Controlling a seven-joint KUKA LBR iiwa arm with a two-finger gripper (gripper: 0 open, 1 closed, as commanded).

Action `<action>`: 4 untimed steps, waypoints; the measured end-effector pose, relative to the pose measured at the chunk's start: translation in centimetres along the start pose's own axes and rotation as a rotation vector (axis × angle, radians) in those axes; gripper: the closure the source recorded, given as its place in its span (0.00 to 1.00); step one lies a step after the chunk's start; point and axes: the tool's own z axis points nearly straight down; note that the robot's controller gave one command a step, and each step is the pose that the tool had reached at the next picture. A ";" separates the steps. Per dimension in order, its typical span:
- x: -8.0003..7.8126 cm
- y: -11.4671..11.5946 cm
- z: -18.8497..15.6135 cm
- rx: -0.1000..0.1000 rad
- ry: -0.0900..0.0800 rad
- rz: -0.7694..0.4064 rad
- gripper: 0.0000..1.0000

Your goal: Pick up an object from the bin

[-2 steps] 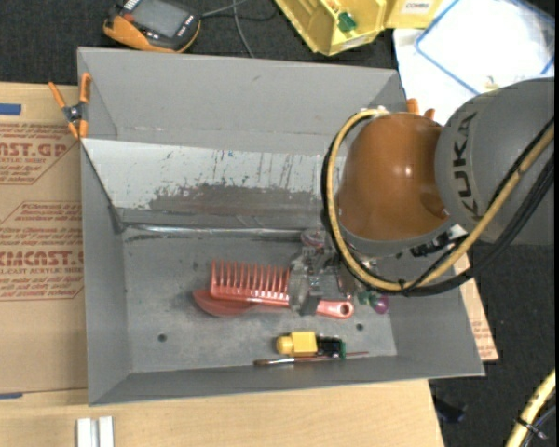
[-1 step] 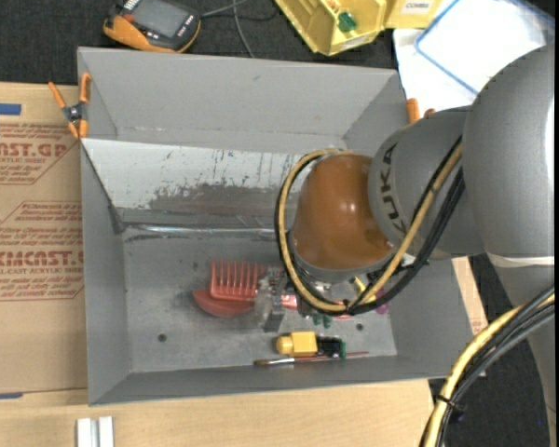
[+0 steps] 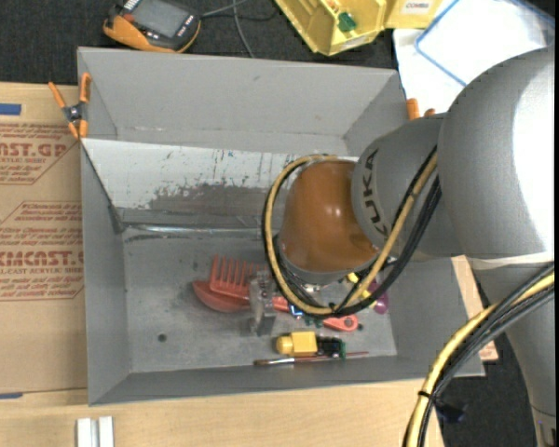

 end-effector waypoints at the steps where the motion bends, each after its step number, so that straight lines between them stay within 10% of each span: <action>1: 0.7 1.7 -0.2 0.000 0.010 0.007 1.00; 3: 1.7 2.1 -0.9 0.000 0.008 -0.032 1.00; 4: -0.5 1.8 -2.2 0.002 0.002 -0.066 1.00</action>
Offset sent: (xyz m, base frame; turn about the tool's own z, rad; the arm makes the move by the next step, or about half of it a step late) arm -0.0065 0.0045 0.0128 -0.0159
